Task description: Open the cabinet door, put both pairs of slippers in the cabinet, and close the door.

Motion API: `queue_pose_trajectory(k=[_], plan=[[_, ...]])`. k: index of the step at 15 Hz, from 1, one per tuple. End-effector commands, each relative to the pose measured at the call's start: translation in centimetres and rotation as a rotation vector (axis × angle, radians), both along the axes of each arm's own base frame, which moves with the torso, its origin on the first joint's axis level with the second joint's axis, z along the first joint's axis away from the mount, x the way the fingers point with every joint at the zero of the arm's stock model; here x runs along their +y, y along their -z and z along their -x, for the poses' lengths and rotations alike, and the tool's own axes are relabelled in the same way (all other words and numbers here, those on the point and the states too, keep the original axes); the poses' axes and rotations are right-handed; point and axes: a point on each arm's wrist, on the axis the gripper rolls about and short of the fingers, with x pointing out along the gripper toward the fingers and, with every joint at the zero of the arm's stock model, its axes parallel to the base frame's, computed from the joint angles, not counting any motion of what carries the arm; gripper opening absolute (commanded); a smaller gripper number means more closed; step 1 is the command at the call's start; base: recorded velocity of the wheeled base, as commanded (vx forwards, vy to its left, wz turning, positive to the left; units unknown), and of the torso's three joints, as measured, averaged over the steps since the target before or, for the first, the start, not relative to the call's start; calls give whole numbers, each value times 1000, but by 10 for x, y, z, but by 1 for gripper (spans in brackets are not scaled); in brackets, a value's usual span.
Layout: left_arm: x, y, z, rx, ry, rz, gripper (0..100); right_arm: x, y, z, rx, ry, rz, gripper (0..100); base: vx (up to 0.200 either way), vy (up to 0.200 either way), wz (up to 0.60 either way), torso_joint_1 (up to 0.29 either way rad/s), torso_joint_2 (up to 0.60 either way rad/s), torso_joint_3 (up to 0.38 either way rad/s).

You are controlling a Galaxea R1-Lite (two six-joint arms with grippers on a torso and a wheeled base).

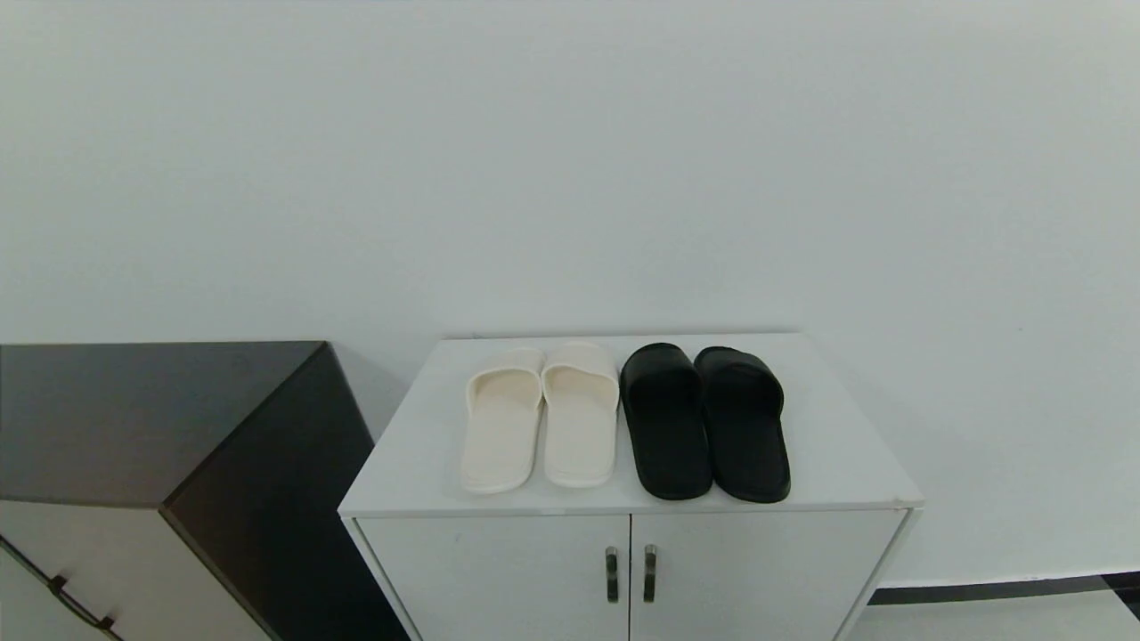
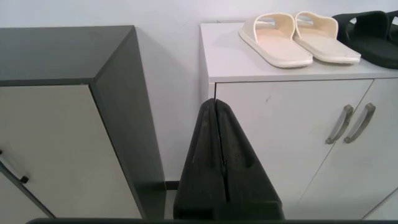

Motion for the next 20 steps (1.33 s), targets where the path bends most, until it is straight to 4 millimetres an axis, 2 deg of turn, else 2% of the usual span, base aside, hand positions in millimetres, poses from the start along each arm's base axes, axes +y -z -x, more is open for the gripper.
queue_pose_trajectory(k=[1,4,5,11,12,13,14,15,16,18,19,20], plan=[[0,0,0,1,-1,-2,0,0,0,0,1,-1,0,0,0,0,0,0,0,0],[0,0,0,1,-2,-2,0,0,0,0,1,-1,0,0,0,0,0,0,0,0],[0,0,0,1,-2,-5,0,0,0,0,1,-1,0,100,0,0,0,0,0,0],[0,0,0,1,-2,-11,0,0,-1,0,-10,4,-4,100,0,0,0,0,0,0],[0,0,0,1,-2,-6,0,0,-44,12,-191,-7,-71,100,0,0,0,0,0,0],[0,0,0,1,-2,-8,0,-1,-94,19,-228,-64,-168,100,0,0,0,0,0,0],[0,0,0,1,-2,-8,0,-1,-102,15,-162,-95,-148,100,0,0,0,0,0,0],[0,0,0,1,-1,-8,0,4,-96,-6,58,-251,-6,100,0,0,0,0,0,0],[0,0,0,1,-1,-9,0,7,-87,-19,163,-348,27,100,0,0,0,0,0,0],[0,0,0,1,1,-11,0,10,-88,-43,285,-467,28,100,0,0,0,0,0,0],[0,0,0,1,1,-11,0,14,-95,-68,390,-555,-1,100,0,0,0,0,0,0],[0,0,0,1,1,-11,0,17,-98,-78,427,-585,-28,100,0,0,0,0,0,0]])
